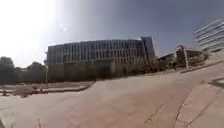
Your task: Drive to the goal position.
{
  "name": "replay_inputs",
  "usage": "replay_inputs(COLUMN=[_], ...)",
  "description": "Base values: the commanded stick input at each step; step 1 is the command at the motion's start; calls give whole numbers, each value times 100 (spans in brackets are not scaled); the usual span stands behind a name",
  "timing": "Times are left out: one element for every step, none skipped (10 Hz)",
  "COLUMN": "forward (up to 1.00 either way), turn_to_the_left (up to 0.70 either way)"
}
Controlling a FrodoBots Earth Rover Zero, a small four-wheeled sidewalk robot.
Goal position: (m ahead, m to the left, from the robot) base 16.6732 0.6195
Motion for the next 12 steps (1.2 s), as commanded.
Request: replay_inputs(forward=[70,70,70,70,70,70,70,70,70,70,70,70], turn_to_the_left=[0,0,0,0,0,0,0,0,0,0,0,7])
